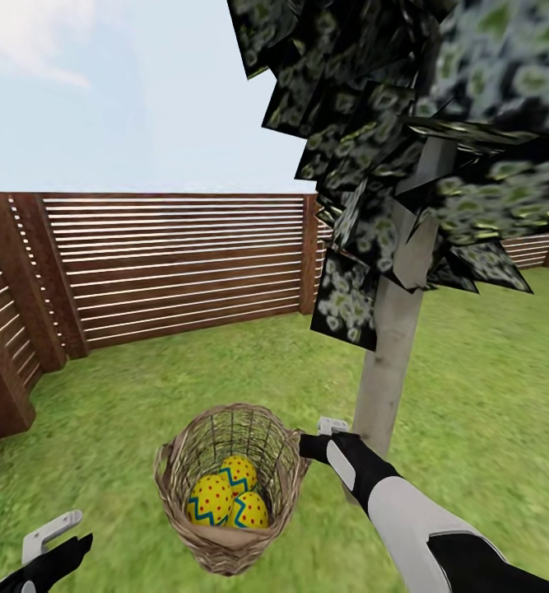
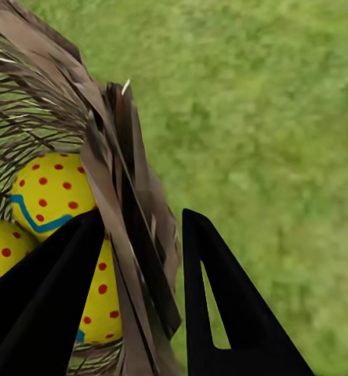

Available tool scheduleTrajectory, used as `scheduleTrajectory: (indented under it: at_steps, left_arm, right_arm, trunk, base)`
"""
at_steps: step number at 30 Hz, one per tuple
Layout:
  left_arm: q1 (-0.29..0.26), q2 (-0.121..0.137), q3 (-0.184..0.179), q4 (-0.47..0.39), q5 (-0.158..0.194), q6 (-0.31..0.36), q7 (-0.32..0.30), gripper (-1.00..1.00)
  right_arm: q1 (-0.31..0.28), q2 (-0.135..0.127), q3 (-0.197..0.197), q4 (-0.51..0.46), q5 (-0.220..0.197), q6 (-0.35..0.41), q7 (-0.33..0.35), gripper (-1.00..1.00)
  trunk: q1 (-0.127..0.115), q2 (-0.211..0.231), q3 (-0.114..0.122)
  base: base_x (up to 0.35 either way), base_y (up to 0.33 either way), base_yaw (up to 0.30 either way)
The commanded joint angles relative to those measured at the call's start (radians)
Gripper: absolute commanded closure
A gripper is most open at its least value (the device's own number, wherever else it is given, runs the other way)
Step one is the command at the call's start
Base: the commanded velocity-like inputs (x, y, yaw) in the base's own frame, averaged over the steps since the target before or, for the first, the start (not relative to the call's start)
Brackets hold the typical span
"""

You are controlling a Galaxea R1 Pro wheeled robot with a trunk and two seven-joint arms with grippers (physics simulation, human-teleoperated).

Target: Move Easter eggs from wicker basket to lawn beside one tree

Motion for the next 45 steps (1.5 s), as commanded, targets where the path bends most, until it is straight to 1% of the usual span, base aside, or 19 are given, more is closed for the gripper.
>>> scheduleTrajectory:
  at_steps: [1, 40, 45]
  left_arm:
    - [-0.001, 0.0, 0.001, -0.001, 0.009, 0.005, -0.001, -1.0]
    - [-0.001, -0.001, 0.0, 0.004, 0.006, -0.001, 0.006, -1.0]
    - [-0.001, -0.001, 0.0, 0.025, 0.01, -0.001, 0.006, -1.0]
  right_arm:
    - [-0.001, 0.0, -0.003, -0.002, -0.013, 0.004, 0.0, 1.0]
    - [0.0, 0.0, -0.003, -0.002, -0.012, 0.007, 0.001, 1.0]
    - [0.0, 0.0, -0.003, -0.002, -0.012, 0.006, 0.001, 1.0]
  trunk:
    - [0.004, -0.008, -0.004]
    - [0.153, -0.281, -0.127]
    - [0.173, -0.316, -0.142]
  base:
    - [0.0, 0.0, 0.0]
    - [0.0, 0.0, 0.0]
    - [0.0, 0.0, 0.0]
